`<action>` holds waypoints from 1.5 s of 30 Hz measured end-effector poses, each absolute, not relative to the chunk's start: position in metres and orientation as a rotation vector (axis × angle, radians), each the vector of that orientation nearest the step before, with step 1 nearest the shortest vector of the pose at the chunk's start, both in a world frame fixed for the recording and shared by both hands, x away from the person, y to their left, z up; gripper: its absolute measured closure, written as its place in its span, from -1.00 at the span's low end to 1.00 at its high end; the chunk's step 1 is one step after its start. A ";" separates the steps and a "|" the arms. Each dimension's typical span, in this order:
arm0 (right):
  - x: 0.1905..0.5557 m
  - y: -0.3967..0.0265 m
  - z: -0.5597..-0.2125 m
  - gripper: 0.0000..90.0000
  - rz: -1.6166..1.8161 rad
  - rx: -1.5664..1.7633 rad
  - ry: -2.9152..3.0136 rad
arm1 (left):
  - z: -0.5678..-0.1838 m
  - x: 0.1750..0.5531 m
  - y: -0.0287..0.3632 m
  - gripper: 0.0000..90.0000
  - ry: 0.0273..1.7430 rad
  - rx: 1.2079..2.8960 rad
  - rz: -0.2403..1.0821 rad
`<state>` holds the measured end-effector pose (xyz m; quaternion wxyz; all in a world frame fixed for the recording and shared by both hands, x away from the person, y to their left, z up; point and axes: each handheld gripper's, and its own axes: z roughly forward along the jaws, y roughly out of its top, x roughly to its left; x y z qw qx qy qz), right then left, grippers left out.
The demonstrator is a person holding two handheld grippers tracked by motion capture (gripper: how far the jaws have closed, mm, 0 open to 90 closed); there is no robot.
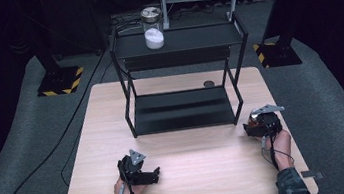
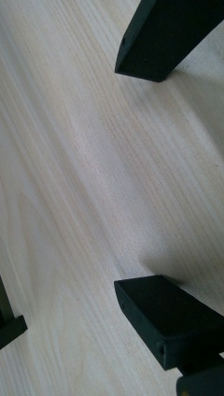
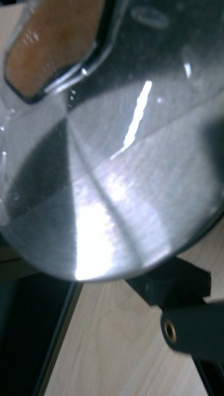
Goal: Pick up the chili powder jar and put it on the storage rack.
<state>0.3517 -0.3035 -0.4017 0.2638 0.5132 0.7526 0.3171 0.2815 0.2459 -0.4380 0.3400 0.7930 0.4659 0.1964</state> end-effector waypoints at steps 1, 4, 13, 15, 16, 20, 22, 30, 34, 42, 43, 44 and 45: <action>0.351 -0.303 -0.402 -0.42 0.855 1.385 2.033 | -0.438 0.282 0.246 -1.00 1.213 2.064 0.511; 0.350 -0.305 -0.402 -0.34 0.858 1.393 2.023 | -0.438 0.282 0.246 -1.00 1.212 2.064 0.510; 0.348 -0.308 -0.403 -0.31 0.900 1.428 2.008 | -0.438 0.282 0.246 -1.00 1.212 2.064 0.509; 0.350 -0.310 -0.400 -0.31 0.911 1.437 2.026 | -0.438 0.282 0.246 -1.00 1.212 2.064 0.508; 0.350 -0.310 -0.399 -0.31 0.912 1.431 2.034 | -0.438 0.282 0.246 -1.00 1.211 2.064 0.508; 0.350 -0.307 -0.389 -0.31 0.894 1.406 2.069 | -0.438 0.282 0.246 -1.00 1.212 2.064 0.508; 0.350 -0.305 -0.383 -0.31 0.888 1.395 2.089 | -0.438 0.282 0.246 -1.00 1.212 2.063 0.508; 0.356 -0.288 -0.360 -0.31 0.829 1.332 2.178 | -0.438 0.282 0.246 -1.00 1.212 2.064 0.508; 0.360 -0.280 -0.351 -0.31 0.802 1.307 2.225 | -0.438 0.282 0.246 -1.00 1.211 2.064 0.508; 0.372 -0.267 -0.340 -0.31 0.768 1.275 2.301 | -0.438 0.282 0.246 -1.00 1.212 2.064 0.508; 0.374 -0.265 -0.338 -0.31 0.763 1.272 2.311 | -0.438 0.282 0.246 -1.00 1.212 2.064 0.508; 0.375 -0.263 -0.336 -0.31 0.756 1.268 2.320 | -0.438 0.282 0.246 -1.00 1.212 2.064 0.508; 0.376 -0.261 -0.335 -0.31 0.750 1.261 2.329 | -0.438 0.282 0.246 -1.00 1.211 2.064 0.508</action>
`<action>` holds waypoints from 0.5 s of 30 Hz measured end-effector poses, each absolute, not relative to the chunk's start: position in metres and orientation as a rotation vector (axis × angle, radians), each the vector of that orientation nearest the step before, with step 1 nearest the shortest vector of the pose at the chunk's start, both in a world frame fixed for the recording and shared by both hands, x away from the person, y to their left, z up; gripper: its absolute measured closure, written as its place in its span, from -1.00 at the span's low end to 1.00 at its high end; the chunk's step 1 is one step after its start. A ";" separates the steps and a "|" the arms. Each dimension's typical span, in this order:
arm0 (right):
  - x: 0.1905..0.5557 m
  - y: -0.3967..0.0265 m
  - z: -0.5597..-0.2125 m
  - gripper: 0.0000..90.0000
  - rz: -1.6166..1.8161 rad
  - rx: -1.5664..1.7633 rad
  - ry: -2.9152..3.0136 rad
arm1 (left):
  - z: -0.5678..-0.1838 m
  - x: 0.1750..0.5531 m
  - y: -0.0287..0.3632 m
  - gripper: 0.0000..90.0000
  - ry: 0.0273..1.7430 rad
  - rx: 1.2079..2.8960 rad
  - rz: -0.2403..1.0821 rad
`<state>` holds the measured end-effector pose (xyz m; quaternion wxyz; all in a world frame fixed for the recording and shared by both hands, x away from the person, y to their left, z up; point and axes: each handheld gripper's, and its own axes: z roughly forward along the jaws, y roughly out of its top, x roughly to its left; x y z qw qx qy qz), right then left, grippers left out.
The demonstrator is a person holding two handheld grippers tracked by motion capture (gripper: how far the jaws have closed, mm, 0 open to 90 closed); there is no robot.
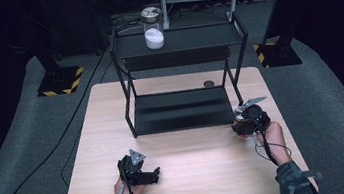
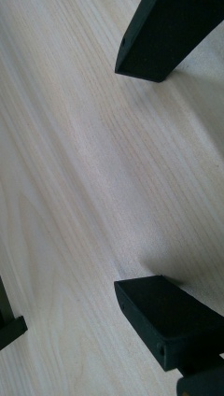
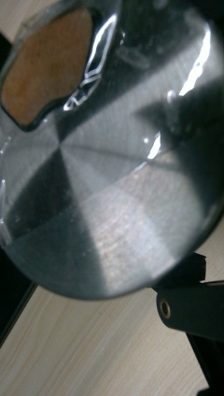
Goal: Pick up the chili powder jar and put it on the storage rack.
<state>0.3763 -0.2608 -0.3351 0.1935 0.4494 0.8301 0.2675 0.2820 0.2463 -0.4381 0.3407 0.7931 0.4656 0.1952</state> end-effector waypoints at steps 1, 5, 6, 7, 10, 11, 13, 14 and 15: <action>0.378 -0.259 -0.334 -0.31 0.745 1.256 2.339 | -0.438 0.282 0.246 -1.00 1.212 2.064 0.508; 0.383 -0.250 -0.328 -0.31 0.723 1.225 2.371 | -0.438 0.282 0.246 -1.00 1.212 2.064 0.508; 0.384 -0.249 -0.326 -0.31 0.724 1.220 2.379 | -0.438 0.282 0.246 -1.00 1.212 2.063 0.508; 0.386 -0.247 -0.325 -0.31 0.725 1.213 2.387 | -0.438 0.282 0.246 -1.00 1.212 2.064 0.508; 0.390 -0.241 -0.322 -0.31 0.714 1.199 2.406 | -0.438 0.282 0.246 -1.00 1.212 2.064 0.508; 0.391 -0.240 -0.321 -0.31 0.710 1.193 2.413 | -0.438 0.282 0.246 -1.00 1.212 2.064 0.508; 0.394 -0.236 -0.318 -0.31 0.700 1.183 2.425 | -0.438 0.282 0.246 -1.00 1.212 2.064 0.508; 0.395 -0.234 -0.317 -0.31 0.696 1.179 2.431 | -0.438 0.282 0.246 -1.00 1.212 2.064 0.508; 0.396 -0.233 -0.316 -0.31 0.687 1.173 2.438 | -0.438 0.282 0.246 -1.00 1.212 2.064 0.508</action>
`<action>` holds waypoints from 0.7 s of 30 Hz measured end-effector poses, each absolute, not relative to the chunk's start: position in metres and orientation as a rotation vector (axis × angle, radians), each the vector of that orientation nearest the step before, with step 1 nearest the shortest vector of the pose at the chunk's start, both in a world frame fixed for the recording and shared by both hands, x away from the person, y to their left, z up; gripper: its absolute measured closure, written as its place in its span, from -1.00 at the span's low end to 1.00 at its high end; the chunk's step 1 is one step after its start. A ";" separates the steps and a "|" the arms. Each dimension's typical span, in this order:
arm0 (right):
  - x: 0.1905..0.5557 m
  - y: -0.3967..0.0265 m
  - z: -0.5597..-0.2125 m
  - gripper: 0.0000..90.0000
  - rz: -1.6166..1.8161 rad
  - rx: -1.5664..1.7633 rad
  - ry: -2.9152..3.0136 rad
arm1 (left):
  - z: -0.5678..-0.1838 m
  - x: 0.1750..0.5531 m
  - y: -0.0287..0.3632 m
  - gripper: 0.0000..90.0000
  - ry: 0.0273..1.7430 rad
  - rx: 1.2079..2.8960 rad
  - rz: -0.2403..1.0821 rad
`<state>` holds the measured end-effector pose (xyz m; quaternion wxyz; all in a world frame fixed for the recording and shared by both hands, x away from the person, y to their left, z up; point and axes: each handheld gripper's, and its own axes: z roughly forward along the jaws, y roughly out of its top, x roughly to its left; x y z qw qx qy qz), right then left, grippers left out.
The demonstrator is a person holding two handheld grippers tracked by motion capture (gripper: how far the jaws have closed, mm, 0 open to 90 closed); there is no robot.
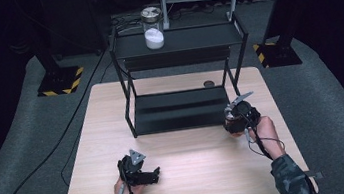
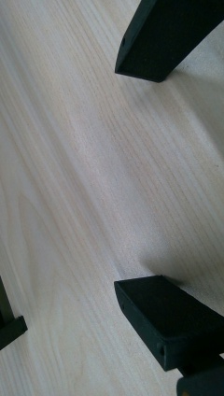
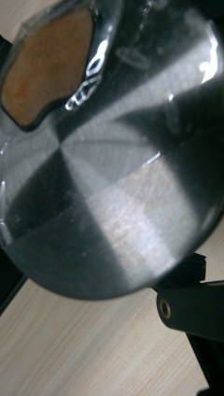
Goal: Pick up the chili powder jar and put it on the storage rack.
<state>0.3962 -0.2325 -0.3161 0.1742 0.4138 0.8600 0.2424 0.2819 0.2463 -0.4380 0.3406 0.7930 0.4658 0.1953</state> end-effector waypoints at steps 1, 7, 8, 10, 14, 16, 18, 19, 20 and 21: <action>0.398 -0.231 -0.315 -0.31 0.681 1.167 2.445 | -0.438 0.282 0.246 -1.00 1.212 2.064 0.508; 0.404 -0.223 -0.307 -0.31 0.655 1.151 2.472 | -0.438 0.282 0.246 -1.00 1.212 2.064 0.508; 0.405 -0.222 -0.306 -0.31 0.651 1.146 2.475 | -0.438 0.282 0.246 -1.00 1.212 2.064 0.508; 0.407 -0.221 -0.303 -0.31 0.645 1.137 2.484 | -0.438 0.282 0.246 -1.00 1.212 2.064 0.508; 0.411 -0.216 -0.296 -0.31 0.626 1.127 2.500 | -0.438 0.282 0.246 -1.00 1.212 2.064 0.508; 0.412 -0.214 -0.294 -0.31 0.620 1.115 2.504 | -0.438 0.282 0.246 -1.00 1.212 2.063 0.508; 0.413 -0.212 -0.291 -0.31 0.616 1.112 2.509 | -0.438 0.282 0.246 -1.00 1.212 2.064 0.508; 0.414 -0.211 -0.289 -0.31 0.614 1.105 2.511 | -0.438 0.282 0.246 -1.00 1.212 2.064 0.508; 0.415 -0.210 -0.288 -0.31 0.611 1.103 2.513 | -0.438 0.282 0.246 -1.00 1.212 2.064 0.508; 0.415 -0.209 -0.286 -0.31 0.609 1.095 2.513 | -0.438 0.282 0.246 -1.00 1.212 2.064 0.508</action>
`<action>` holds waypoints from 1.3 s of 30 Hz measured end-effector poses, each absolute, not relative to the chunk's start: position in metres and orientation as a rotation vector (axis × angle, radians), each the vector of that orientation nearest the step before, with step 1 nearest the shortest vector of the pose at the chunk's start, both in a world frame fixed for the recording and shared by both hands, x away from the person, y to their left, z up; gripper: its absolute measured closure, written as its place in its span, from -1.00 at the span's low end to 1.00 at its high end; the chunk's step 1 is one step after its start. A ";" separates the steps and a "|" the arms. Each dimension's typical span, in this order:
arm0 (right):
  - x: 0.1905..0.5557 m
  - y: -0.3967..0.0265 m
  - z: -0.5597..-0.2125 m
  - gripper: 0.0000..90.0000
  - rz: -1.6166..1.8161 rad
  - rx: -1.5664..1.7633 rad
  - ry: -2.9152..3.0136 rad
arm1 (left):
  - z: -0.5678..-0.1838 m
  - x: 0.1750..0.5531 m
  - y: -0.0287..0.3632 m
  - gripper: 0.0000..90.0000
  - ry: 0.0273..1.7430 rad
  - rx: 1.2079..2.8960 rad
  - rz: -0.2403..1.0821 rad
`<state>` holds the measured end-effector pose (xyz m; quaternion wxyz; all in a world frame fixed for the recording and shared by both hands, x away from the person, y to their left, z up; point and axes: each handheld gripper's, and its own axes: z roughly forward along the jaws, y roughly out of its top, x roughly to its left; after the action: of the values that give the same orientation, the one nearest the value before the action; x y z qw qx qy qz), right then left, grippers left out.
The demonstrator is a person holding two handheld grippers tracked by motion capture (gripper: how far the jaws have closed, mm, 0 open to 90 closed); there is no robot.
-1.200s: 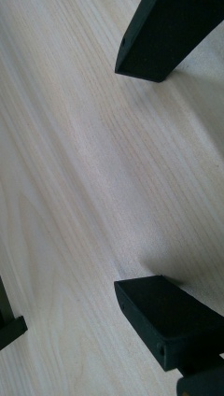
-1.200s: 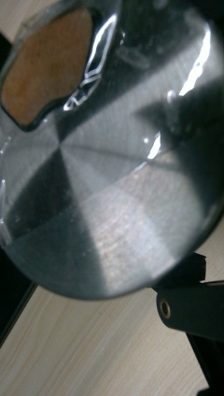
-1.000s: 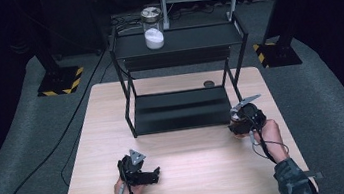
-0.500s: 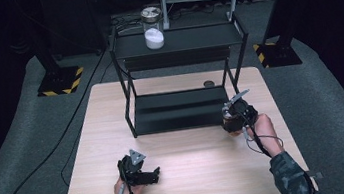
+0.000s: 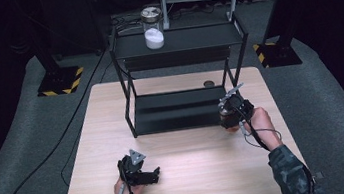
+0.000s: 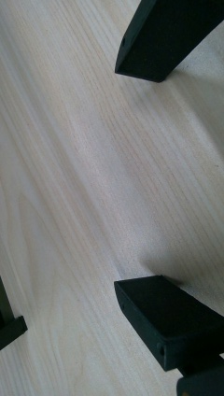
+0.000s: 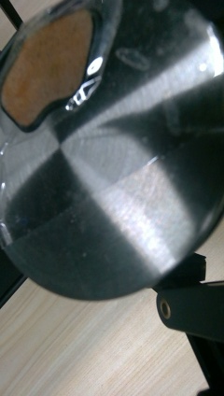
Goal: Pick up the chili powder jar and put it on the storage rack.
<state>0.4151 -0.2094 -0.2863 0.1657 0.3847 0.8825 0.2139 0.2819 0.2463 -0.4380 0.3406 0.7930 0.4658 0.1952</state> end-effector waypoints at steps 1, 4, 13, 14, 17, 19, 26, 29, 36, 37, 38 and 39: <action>0.415 -0.209 -0.285 -0.31 0.610 1.094 2.513 | -0.438 0.282 0.246 -1.00 1.212 2.063 0.508; 0.417 -0.207 -0.281 -0.31 0.609 1.088 2.511 | -0.438 0.282 0.246 -1.00 1.212 2.064 0.508; 0.419 -0.202 -0.268 -0.31 0.590 1.066 2.508 | -0.438 0.282 0.246 -1.00 1.212 2.064 0.508; 0.419 -0.201 -0.267 -0.31 0.590 1.062 2.508 | -0.438 0.282 0.246 -1.00 1.212 2.064 0.508; 0.420 -0.200 -0.263 -0.31 0.586 1.053 2.507 | -0.438 0.282 0.246 -1.00 1.212 2.063 0.508; 0.420 -0.199 -0.260 -0.31 0.584 1.054 2.507 | -0.438 0.282 0.246 -1.00 1.212 2.063 0.507; 0.422 -0.197 -0.252 -0.31 0.586 1.043 2.497 | -0.438 0.282 0.246 -1.00 1.212 2.063 0.507; 0.422 -0.196 -0.247 -0.31 0.587 1.037 2.493 | -0.438 0.282 0.246 -1.00 1.212 2.064 0.507; 0.421 -0.194 -0.237 -0.31 0.588 1.015 2.480 | -0.438 0.282 0.246 -1.00 1.212 2.063 0.507; 0.421 -0.194 -0.236 -0.31 0.586 1.013 2.480 | -0.438 0.282 0.246 -1.00 1.212 2.063 0.507; 0.421 -0.194 -0.234 -0.31 0.587 1.012 2.478 | -0.438 0.282 0.246 -1.00 1.212 2.063 0.507; 0.421 -0.194 -0.233 -0.31 0.586 1.010 2.477 | -0.438 0.282 0.246 -1.00 1.212 2.063 0.507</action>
<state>0.4207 -0.1936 -0.2330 0.2004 0.3613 0.8862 0.2098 0.2820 0.2464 -0.4381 0.3408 0.7930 0.4658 0.1949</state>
